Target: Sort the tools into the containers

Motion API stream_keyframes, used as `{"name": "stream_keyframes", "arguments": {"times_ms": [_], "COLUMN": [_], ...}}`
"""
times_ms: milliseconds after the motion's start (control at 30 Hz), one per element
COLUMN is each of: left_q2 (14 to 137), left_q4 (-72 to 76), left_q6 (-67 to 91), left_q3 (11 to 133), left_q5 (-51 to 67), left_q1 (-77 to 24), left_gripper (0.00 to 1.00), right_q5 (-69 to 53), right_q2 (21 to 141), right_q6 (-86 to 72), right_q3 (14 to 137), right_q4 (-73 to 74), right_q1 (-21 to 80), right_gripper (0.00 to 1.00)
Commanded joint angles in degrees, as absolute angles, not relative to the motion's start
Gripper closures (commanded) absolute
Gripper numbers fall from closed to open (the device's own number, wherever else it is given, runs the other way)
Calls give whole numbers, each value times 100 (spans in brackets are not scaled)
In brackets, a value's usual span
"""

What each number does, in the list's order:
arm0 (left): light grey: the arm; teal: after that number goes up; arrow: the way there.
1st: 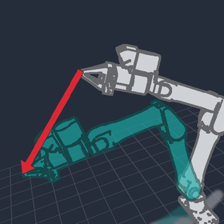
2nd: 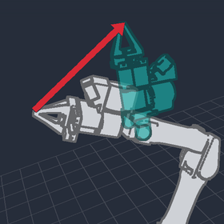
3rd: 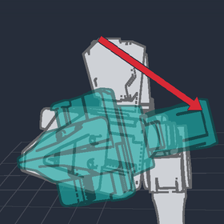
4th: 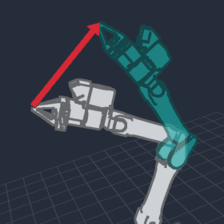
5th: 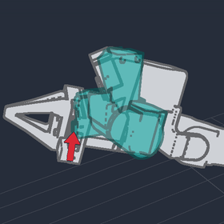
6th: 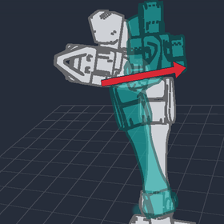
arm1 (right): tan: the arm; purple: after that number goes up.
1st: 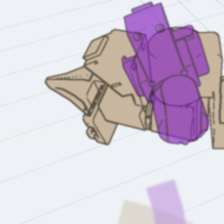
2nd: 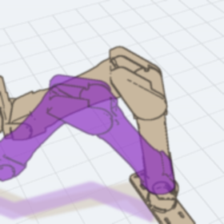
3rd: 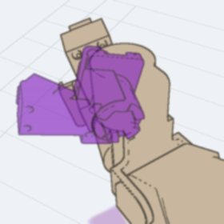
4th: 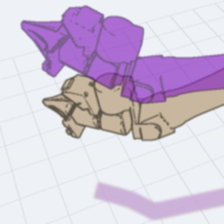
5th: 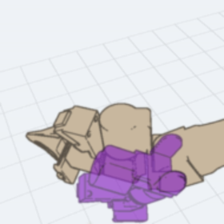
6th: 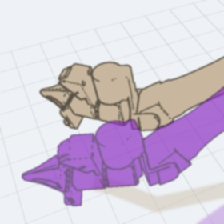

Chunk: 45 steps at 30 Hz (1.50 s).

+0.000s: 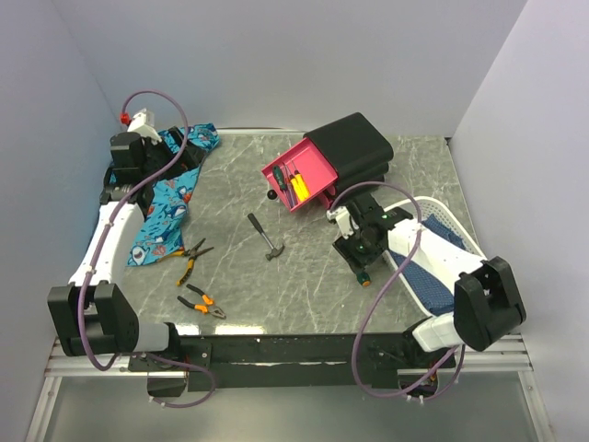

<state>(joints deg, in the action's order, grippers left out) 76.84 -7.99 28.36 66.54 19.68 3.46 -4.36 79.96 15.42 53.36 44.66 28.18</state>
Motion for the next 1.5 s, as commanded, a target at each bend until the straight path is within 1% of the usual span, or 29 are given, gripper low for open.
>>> {"name": "stream_keyframes", "arguments": {"times_ms": [0, 233, 300, 333, 433, 533, 700, 800, 833, 900, 933, 1033, 1133, 1167, 1333, 1433, 1467], "left_q2": [7699, 7682, 7725, 7752, 7840, 7875, 7936, 7989, 7998, 8068, 8086, 8191, 8323, 8367, 8464, 8438, 8403], "left_q4": [-641, -703, -712, -703, -686, -651, -589, -571, -554, -597, -632, -712, -773, -782, -782, -747, -756], "left_q6": [2883, 2795, 2821, 2821, 2874, 2918, 2953, 2988, 3006, 3032, 3015, 2953, 2857, 2822, 2777, 2716, 2672], "left_q3": [6662, 6574, 6539, 6539, 6557, 6600, 6636, 6680, 6706, 6829, 6890, 7119, 7373, 7400, 7488, 7410, 7383], "left_q5": [2066, 1969, 1986, 2004, 2048, 2083, 2065, 2127, 2162, 2188, 2197, 2206, 2153, 2162, 2206, 2259, 2259], "left_q1": [369, 360, 369, 369, 369, 360, 360, 369, 360, 369, 360, 360, 352, 352, 352, 352, 352], "left_gripper": [3, 3, 3, 3, 3, 3, 3, 3, 3, 3, 3, 3, 3, 3, 3, 3, 3], "right_q5": [-580, -721, -695, -625, -519, -475, -360, -273, -272, -281, -299, -737, -1123, -1247, -2178, -2110, -1866], "right_q2": [8270, 8727, 8806, 8815, 8824, 8877, 9026, 9149, 9184, 9141, 9071, 8728, 8570, 8561, 8806, 9166, 9402], "right_q6": [1372, 1309, 1318, 1301, 1266, 1274, 1336, 1327, 1362, 1564, 1634, 1933, 2249, 2415, 2777, 2550, 2349], "right_q3": [5449, 5405, 5301, 5265, 5221, 5212, 5185, 5220, 5256, 5483, 5580, 6063, 6827, 7255, 8357, 8981, 9365], "right_q4": [4579, 4466, 4351, 4229, 4184, 4175, 4122, 3947, 3920, 3964, 4060, 4332, 4333, 4350, 4720, 4501, 4422], "right_q1": [2848, 2856, 2900, 2926, 3041, 3111, 3225, 3243, 3243, 3243, 3243, 3252, 3261, 3261, 3243, 3190, 3182], "right_gripper": [37, 37, 39, 44, 51, 55, 55, 62, 70, 82, 91, 100, 100, 100, 100, 100, 100]}}
